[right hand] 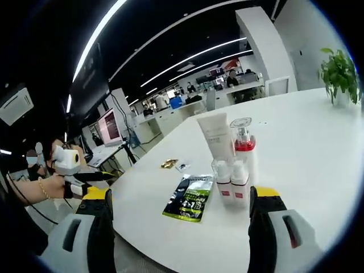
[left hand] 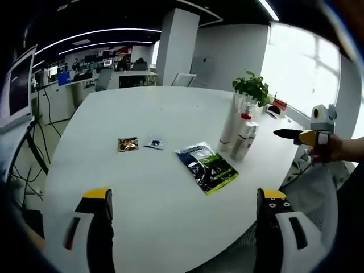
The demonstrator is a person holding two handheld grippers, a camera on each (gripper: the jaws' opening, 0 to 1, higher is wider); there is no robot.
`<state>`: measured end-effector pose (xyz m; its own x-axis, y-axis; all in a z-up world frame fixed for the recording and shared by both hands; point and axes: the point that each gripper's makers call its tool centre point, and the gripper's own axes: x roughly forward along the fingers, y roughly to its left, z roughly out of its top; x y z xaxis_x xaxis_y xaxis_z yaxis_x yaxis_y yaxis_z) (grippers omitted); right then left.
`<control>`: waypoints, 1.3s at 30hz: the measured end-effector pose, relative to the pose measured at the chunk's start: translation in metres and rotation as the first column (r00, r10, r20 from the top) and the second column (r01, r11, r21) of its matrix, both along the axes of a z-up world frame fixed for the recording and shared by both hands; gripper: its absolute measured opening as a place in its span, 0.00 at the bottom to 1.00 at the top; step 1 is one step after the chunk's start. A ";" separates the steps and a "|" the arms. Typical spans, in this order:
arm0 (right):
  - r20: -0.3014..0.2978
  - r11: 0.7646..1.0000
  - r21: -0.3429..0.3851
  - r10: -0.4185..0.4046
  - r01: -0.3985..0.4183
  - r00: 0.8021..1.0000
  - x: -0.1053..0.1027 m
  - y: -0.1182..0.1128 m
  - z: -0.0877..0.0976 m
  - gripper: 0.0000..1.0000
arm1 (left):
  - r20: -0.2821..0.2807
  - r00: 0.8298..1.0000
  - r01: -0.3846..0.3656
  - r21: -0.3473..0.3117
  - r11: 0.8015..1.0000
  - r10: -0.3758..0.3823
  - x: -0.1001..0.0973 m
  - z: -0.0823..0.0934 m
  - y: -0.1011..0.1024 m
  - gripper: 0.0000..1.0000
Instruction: Arrange the skincare products in the storage area until every visible bottle or jar stands upright without overlapping.
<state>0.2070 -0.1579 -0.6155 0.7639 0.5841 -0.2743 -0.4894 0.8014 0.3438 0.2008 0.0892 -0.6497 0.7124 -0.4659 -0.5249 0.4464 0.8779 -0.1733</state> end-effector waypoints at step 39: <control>0.022 1.000 0.008 -0.013 0.013 1.000 -0.004 -0.011 0.009 1.00 | 0.001 0.995 -0.103 0.046 0.994 0.103 0.027 0.011 0.010 0.98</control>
<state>0.2030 -0.1689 -0.6069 0.7773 0.5760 -0.2532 -0.4863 0.8053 0.3392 0.2274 0.0995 -0.6391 0.7543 -0.3653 -0.5455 0.3530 0.9262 -0.1321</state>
